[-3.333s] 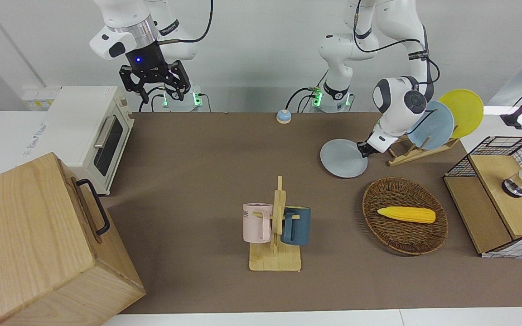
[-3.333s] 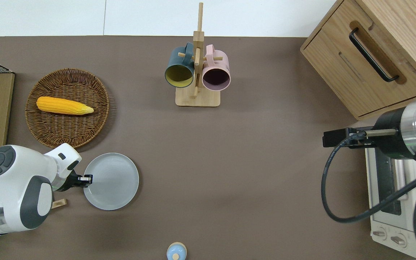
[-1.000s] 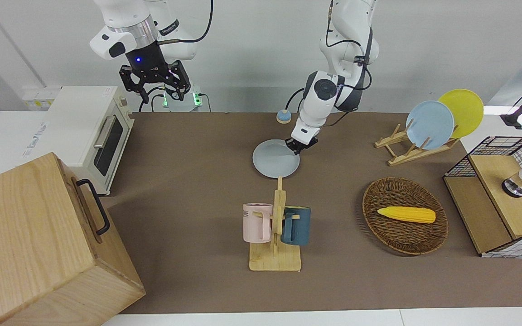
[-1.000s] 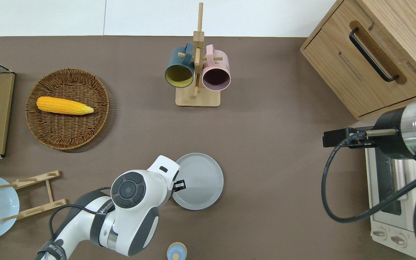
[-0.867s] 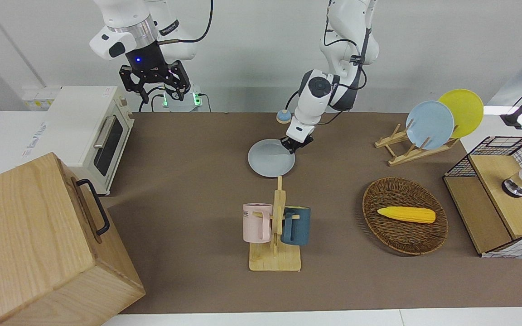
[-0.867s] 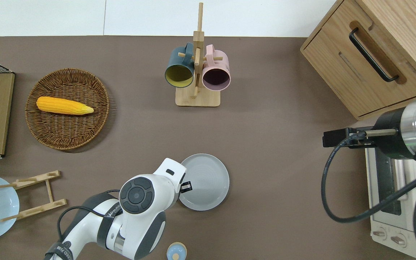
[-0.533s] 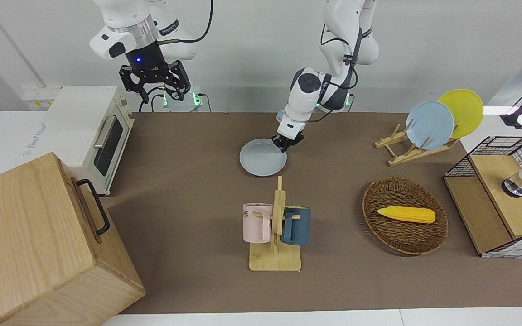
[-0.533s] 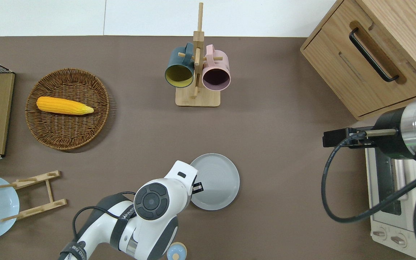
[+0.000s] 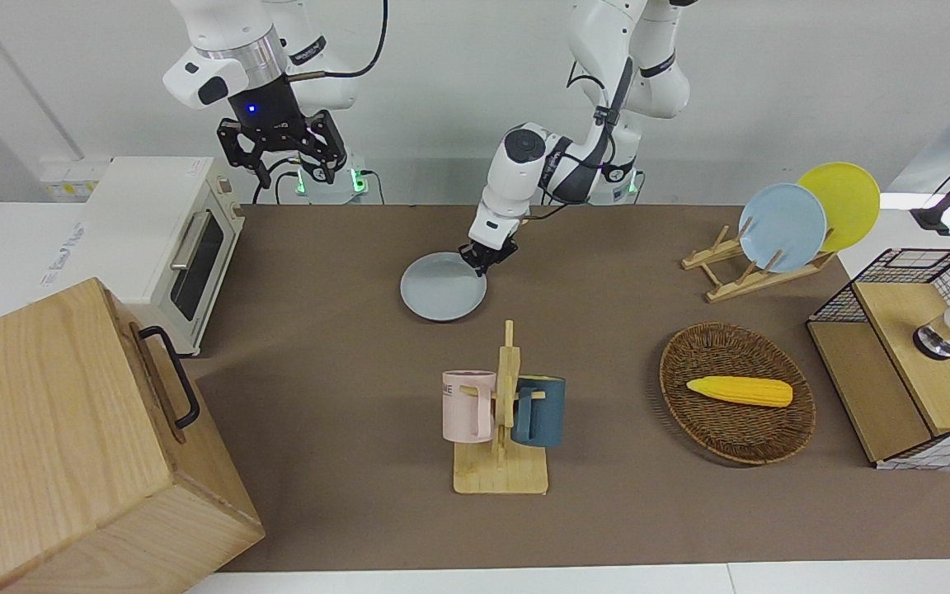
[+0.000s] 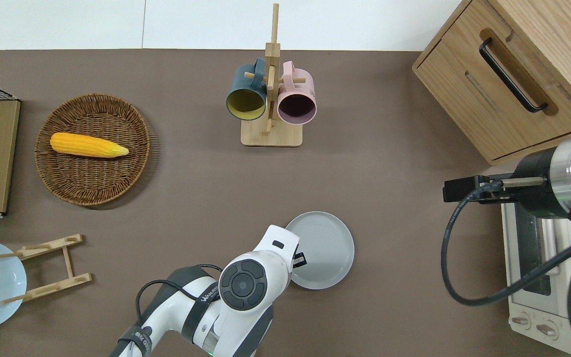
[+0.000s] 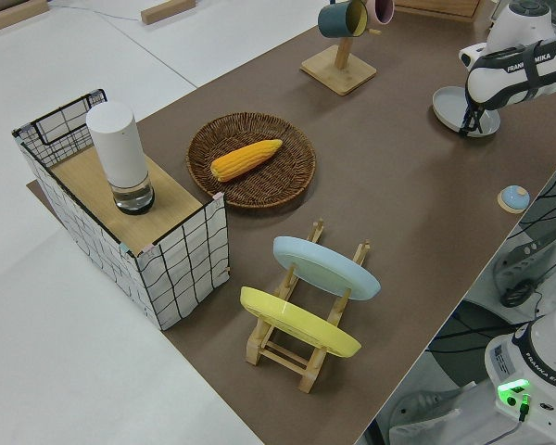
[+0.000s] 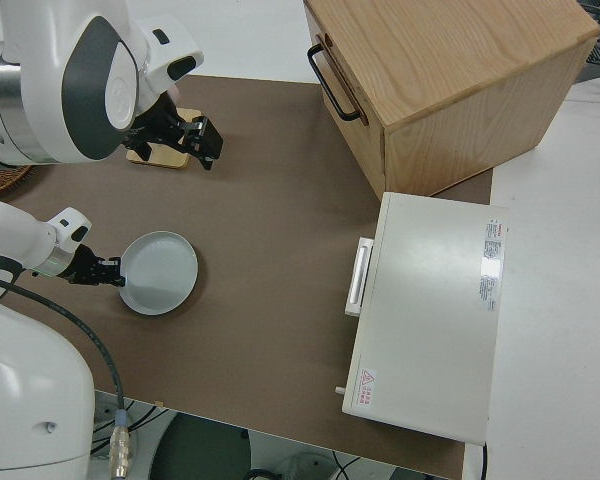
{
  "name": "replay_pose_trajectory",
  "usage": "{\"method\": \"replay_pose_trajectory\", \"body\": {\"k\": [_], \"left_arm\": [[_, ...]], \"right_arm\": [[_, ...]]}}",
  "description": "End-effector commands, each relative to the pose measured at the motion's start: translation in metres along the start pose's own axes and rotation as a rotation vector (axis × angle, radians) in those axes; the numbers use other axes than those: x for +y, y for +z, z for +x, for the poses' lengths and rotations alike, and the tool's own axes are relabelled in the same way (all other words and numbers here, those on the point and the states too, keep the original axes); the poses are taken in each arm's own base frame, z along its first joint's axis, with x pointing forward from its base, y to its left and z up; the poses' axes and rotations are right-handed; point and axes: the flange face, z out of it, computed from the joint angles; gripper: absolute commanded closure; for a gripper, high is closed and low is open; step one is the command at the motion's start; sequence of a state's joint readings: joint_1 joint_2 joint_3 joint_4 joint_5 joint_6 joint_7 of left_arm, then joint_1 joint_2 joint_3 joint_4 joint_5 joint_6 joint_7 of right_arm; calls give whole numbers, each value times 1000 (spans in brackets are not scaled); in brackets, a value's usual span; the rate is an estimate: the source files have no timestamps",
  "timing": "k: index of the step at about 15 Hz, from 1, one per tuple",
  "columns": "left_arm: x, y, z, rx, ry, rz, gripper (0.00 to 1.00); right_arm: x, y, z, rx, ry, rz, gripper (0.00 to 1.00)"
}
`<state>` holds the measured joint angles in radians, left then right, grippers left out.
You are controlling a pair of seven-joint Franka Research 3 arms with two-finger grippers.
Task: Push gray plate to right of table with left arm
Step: 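Push the gray plate with the left gripper toward the toaster oven, then continue pushing the gray plate a little farther with the left gripper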
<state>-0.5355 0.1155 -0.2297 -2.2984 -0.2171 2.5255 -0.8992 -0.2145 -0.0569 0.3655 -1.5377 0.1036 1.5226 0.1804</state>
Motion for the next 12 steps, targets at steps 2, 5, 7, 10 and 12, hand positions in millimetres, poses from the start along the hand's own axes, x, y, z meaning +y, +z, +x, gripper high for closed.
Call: {"method": "replay_pose_trajectory", "body": {"k": [2, 5, 7, 10, 12], "left_arm": [[25, 7, -9, -2, -20, -31, 1000], [37, 14, -14, -8, -24, -33, 1000], [42, 18, -20, -2, -18, -46, 1000], [48, 26, -27, 3, -16, -52, 1000], [52, 32, -30, -2, -14, -53, 1000]], "right_arm": [[0, -3, 1, 0, 4, 18, 7], [0, -3, 1, 0, 4, 18, 5], [0, -3, 1, 0, 4, 18, 5], [-1, -3, 1, 0, 3, 18, 5], [0, -3, 1, 0, 4, 18, 5]]}}
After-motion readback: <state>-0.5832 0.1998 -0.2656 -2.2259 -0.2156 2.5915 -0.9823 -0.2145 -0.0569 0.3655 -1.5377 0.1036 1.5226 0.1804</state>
